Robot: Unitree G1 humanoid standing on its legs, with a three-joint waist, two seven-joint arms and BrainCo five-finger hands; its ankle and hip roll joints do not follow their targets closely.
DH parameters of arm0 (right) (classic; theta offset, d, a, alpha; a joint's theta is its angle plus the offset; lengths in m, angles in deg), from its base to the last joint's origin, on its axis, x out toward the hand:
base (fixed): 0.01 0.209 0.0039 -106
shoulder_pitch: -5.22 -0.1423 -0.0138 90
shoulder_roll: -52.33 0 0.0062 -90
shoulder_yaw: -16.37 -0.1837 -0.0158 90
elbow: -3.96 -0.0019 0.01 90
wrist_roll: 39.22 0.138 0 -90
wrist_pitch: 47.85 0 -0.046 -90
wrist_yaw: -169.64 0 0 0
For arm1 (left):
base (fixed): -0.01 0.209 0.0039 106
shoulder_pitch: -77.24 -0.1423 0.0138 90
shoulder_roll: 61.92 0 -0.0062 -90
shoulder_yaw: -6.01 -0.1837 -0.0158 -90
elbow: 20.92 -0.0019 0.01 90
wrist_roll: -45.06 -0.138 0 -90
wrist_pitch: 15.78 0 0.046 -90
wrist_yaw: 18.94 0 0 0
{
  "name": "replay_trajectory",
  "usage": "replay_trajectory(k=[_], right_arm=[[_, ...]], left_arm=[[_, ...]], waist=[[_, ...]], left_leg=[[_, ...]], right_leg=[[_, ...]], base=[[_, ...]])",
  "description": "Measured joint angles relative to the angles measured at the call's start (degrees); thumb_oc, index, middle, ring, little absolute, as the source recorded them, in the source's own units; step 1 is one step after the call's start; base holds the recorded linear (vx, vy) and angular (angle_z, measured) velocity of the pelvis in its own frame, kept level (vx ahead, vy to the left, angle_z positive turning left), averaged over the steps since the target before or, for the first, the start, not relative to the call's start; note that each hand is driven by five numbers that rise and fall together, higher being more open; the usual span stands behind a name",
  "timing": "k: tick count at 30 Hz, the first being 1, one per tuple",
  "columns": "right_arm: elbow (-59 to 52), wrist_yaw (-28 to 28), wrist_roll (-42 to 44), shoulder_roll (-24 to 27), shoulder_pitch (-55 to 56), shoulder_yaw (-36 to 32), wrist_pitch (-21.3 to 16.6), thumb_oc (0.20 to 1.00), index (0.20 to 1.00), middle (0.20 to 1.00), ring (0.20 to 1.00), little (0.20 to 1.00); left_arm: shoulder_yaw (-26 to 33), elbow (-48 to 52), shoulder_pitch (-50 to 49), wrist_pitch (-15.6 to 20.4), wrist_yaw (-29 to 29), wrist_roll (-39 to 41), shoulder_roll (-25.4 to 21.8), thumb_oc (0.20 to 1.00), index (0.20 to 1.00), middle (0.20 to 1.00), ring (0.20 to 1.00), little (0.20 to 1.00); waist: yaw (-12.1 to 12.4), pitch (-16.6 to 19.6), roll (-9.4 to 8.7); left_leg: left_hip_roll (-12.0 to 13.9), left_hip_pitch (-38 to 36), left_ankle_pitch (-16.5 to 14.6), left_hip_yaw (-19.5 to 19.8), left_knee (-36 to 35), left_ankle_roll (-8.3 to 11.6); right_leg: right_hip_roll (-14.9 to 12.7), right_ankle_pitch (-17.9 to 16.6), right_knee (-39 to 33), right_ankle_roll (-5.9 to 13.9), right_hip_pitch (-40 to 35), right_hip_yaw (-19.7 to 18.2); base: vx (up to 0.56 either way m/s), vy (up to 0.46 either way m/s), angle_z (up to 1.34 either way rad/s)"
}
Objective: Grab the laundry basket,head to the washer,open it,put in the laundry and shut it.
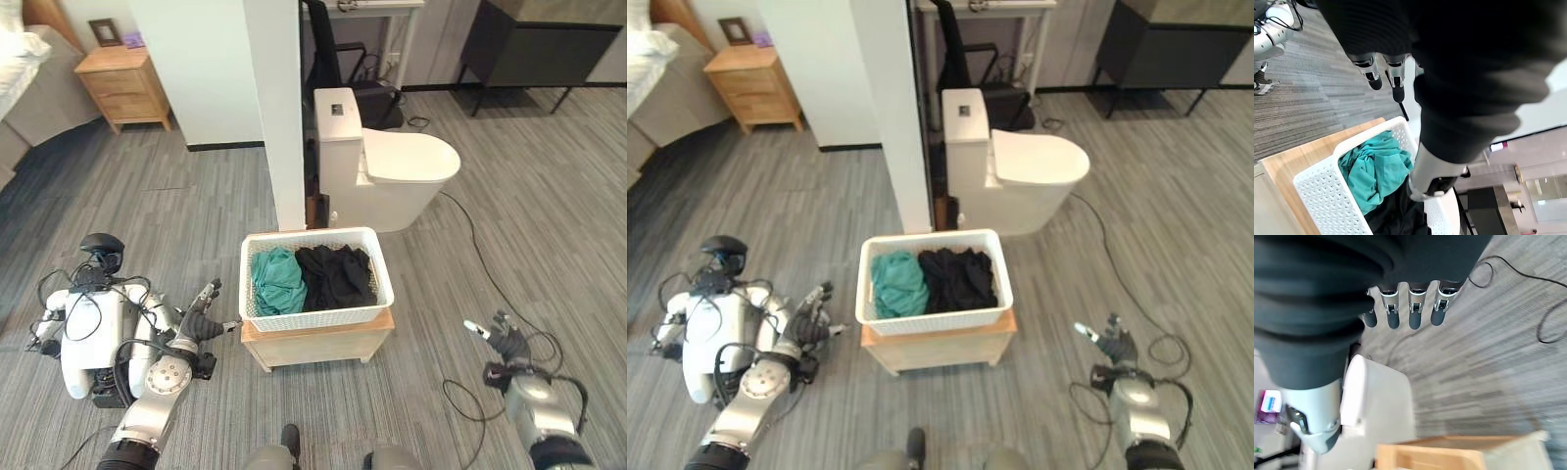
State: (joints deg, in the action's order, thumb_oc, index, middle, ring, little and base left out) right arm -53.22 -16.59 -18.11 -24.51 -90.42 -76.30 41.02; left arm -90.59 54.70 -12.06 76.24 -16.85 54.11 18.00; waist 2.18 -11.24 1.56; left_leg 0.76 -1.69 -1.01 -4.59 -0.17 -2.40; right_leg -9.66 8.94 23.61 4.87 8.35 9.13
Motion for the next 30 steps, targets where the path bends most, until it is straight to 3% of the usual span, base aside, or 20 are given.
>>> replay_trajectory(k=[2,3,4,5,6,9,10,11,13,14,15,17,19,22,23,26,30], right_arm=[[-3.0,0.2,-1.1,0.7,-0.5,0.9,0.1,1.000,1.000,1.000,1.000,1.000],[-3.6,0.3,-1.9,0.9,-0.8,2.3,1.3,1.000,1.000,1.000,1.000,1.000],[-4.0,0.4,-2.4,0.9,-0.4,2.9,1.8,1.000,1.000,1.000,1.000,1.000],[-7.6,0.6,-3.3,0.9,1.9,2.8,2.9,1.000,1.000,1.000,1.000,1.000],[-11.7,1.8,-4.6,0.8,5.4,3.3,3.4,1.000,1.000,1.000,1.000,1.000],[-11.8,2.8,-6.2,1.1,4.6,4.0,3.7,1.000,1.000,1.000,1.000,1.000],[-12.4,3.0,-6.2,1.3,3.5,3.8,3.7,1.000,1.000,1.000,1.000,1.000],[-12.1,3.0,-6.1,1.7,2.6,4.3,3.7,1.000,1.000,1.000,1.000,1.000],[-10.4,3.1,-6.1,1.9,-0.4,6.7,3.8,1.000,1.000,1.000,1.000,1.000],[-10.6,3.0,-6.0,1.9,-0.4,7.7,3.8,1.000,1.000,1.000,1.000,1.000],[-10.6,3.0,-5.4,1.5,-0.3,8.8,3.8,1.000,1.000,1.000,1.000,1.000],[-11.0,3.0,-3.6,1.0,-0.3,8.8,3.8,1.000,1.000,1.000,1.000,1.000],[-11.1,3.3,-3.4,0.3,0.7,9.2,3.8,1.000,1.000,1.000,1.000,1.000],[-11.5,3.6,-3.4,0.3,2.6,8.9,3.8,1.000,1.000,1.000,1.000,1.000],[-11.4,3.9,-3.4,-0.1,2.7,9.1,3.8,1.000,1.000,1.000,1.000,1.000],[-11.3,4.0,-4.0,-1.2,1.8,9.7,4.1,1.000,1.000,1.000,1.000,1.000],[-11.0,4.1,-5.2,-2.2,-2.2,11.4,5.2,1.000,1.000,1.000,1.000,1.000]], left_arm=[[0.4,0.0,0.0,-0.4,-0.2,1.6,0.0,1.000,1.000,1.000,1.000,1.000],[1.0,-0.6,0.0,-1.3,-0.1,3.6,0.3,1.000,1.000,1.000,1.000,1.000],[1.2,-0.8,-0.1,-1.3,-0.1,4.0,0.4,1.000,1.000,1.000,1.000,1.000],[1.3,-0.8,0.2,-1.5,0.0,3.9,0.8,1.000,1.000,1.000,1.000,1.000],[1.4,-0.8,0.4,-1.9,0.2,3.9,1.1,1.000,1.000,1.000,1.000,1.000],[0.9,-1.0,0.4,-2.4,0.2,3.9,1.7,1.000,1.000,1.000,1.000,1.000],[0.7,-1.4,1.8,-3.0,0.2,4.4,1.6,1.000,1.000,1.000,1.000,1.000],[0.8,-1.4,2.2,-3.3,0.2,4.7,1.8,1.000,1.000,1.000,1.000,1.000],[-1.1,-3.1,3.1,-4.4,0.6,6.8,1.5,1.000,1.000,1.000,1.000,1.000],[-1.8,-3.5,3.8,-4.9,0.6,6.9,1.7,1.000,1.000,1.000,1.000,1.000],[-3.5,-3.9,5.5,-5.2,0.9,7.4,1.4,1.000,1.000,1.000,1.000,1.000],[-4.2,-3.9,7.9,-5.1,1.2,7.3,2.0,1.000,1.000,1.000,1.000,1.000],[-4.4,-4.1,7.9,-5.2,1.6,6.5,1.8,1.000,1.000,1.000,1.000,1.000],[-5.3,-3.8,8.0,-5.1,1.6,4.6,1.8,1.000,1.000,1.000,1.000,1.000],[-5.4,-3.6,8.0,-5.1,1.6,3.2,1.6,1.000,1.000,1.000,1.000,1.000],[-4.3,-0.8,7.1,-5.2,1.6,0.7,0.5,1.000,1.000,1.000,1.000,1.000],[-0.1,1.2,8.3,-5.2,2.8,-2.9,-2.6,1.000,1.000,1.000,1.000,1.000]], waist=[[0.0,-0.4,-0.20],[-0.7,-0.3,-0.89],[-0.9,0.0,-1.40],[-1.1,0.1,-1.82],[-2.2,0.8,-2.92],[-1.7,1.3,-2.29],[-1.5,1.0,-2.81],[-1.1,1.0,-2.87],[0.8,0.7,-3.14],[0.5,0.6,-3.90],[0.1,0.8,-4.80],[-0.1,0.7,-5.43],[0.1,0.6,-4.86],[-0.1,1.3,-2.72],[0.0,1.4,-2.50],[0.7,1.8,-3.46],[2.7,1.8,-3.40]], left_leg=[[0.1,-0.3,0.1,-1.2,-0.1,-0.24],[0.1,-1.3,-0.5,-0.9,-0.3,0.49],[0.0,-1.5,-0.8,-0.5,-0.3,1.03],[0.0,-1.3,-1.4,0.8,0.2,1.62],[0.1,-1.6,-2.0,3.9,0.7,2.52],[3.9,-0.9,-4.2,3.9,6.3,5.30],[5.1,5.5,-5.9,4.0,18.8,5.01],[5.2,8.6,-4.8,4.6,24.9,5.41],[5.8,15.7,-4.7,11.5,39.4,5.35],[5.9,16.5,-5.0,11.6,38.7,5.61],[8.3,17.0,-5.1,9.1,30.7,5.37],[11.1,16.0,-2.9,6.9,13.3,7.57],[11.3,13.1,-0.5,7.1,7.4,7.36],[9.6,9.0,1.2,5.9,5.6,6.67],[8.9,7.1,5.0,5.0,2.7,7.84],[4.2,4.7,6.6,3.5,-2.3,6.19],[2.3,3.1,6.4,2.5,-4.2,5.07]], right_leg=[[-0.9,-2.2,-7.3,0.81,1.8,1.3],[-1.2,-7.2,-15.2,1.63,1.8,2.5],[-0.8,-8.8,-17.1,1.71,1.3,2.2],[0.2,-9.5,-18.1,1.52,0.4,-0.8],[1.8,-11.2,-19.9,0.12,-2.5,-4.1],[5.1,-13.2,-22.2,-2.00,-5.5,-1.7],[6.1,-13.6,-23.3,-3.61,-6.4,-0.5],[7.6,-13.1,-22.6,-4.92,-6.0,-0.5],[9.1,-11.8,-22.5,-6.87,-7.7,-1.8],[9.3,-11.2,-23.5,-7.76,-9.0,-1.2],[9.2,-10.2,-24.7,-7.43,-9.7,0.2],[9.6,-10.7,-25.9,-6.83,-9.6,2.5],[10.0,-10.8,-26.9,-6.99,-11.9,2.4],[9.7,-9.7,-27.4,-5.17,-13.8,2.4],[9.0,-9.8,-27.6,-3.58,-14.3,1.9],[4.3,-9.8,-28.6,-1.34,-14.3,1.3],[2.6,-9.6,-28.6,-0.19,-14.8,0.9]], base=[[0.31,-0.114,-0.22],[0.36,-0.185,0.06],[0.43,-0.317,0.29],[0.25,-0.230,0.86],[0.21,-0.283,0.96],[0.03,-0.237,0.43],[-0.02,-0.156,0.14],[0.00,-0.155,0.00],[0.15,0.010,-0.46],[0.25,0.086,-0.17],[0.19,0.163,0.27],[0.18,0.140,0.07],[0.17,0.146,-0.08],[0.12,0.111,-0.01],[0.07,0.077,-0.06],[0.09,0.114,0.01],[-0.02,0.039,-0.04]])
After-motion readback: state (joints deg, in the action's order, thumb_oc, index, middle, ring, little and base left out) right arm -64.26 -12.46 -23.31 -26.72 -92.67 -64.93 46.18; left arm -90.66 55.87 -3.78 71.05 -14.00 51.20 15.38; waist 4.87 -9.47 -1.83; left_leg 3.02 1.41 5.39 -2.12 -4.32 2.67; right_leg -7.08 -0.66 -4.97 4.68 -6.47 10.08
